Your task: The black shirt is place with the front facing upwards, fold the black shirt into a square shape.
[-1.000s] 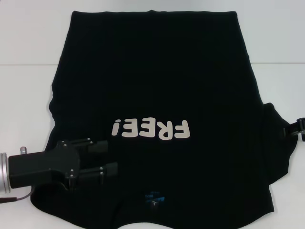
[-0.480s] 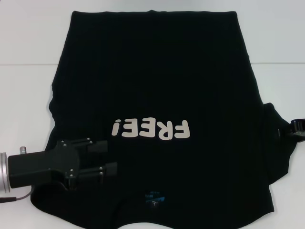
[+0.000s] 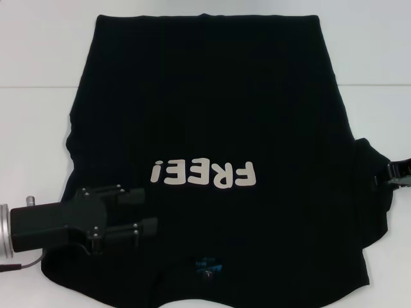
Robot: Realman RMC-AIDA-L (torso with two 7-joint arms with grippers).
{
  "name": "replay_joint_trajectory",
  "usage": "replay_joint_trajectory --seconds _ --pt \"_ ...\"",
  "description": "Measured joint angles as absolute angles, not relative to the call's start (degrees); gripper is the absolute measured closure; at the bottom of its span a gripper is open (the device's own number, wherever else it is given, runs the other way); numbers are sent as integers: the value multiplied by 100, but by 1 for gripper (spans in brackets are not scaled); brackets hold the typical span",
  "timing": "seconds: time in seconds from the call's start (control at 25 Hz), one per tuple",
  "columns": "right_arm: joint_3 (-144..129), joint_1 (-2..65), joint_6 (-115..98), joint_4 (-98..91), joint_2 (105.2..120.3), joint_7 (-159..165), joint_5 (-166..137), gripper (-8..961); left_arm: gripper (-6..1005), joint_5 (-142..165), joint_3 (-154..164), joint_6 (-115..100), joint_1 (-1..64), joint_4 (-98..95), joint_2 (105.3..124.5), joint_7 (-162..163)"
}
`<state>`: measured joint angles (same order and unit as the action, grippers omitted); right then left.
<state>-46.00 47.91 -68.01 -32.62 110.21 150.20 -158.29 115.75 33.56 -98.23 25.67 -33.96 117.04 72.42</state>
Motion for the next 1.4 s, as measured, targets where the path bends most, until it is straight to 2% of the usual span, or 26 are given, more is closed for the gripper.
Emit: replay_joint_trajectory --seconds 0.12,0.56,0.8,1.16,1.28,1.4 --pt "-4605 4797 -6815 -3271 11026 15022 -15829 634 298 11575 3350 -9821 2567 -3392 11689 7242" --pt "-4637 4808 -6889 -3313 10992 14989 -15829 859 298 11575 3340 -9799 2566 -3392 11689 7242" --pt "-4517 4727 -7005 -3544 10934 14965 -15773 900 299 11575 3340 -9774 2575 -3392 11684 7242" --pt "-3826 4627 -7658 -4327 10872 14690 -15736 909 298 11575 3329 -9722 2583 -3392 11669 7242" --pt "-3907 4716 -7682 -4358 10909 14579 -15687 911 298 11575 3329 -9704 2585 -3392 11670 7242" --pt "-4139 4909 -7679 -4310 11029 14449 -15680 911 299 11576 3331 -9702 2592 -3392 11671 7242"
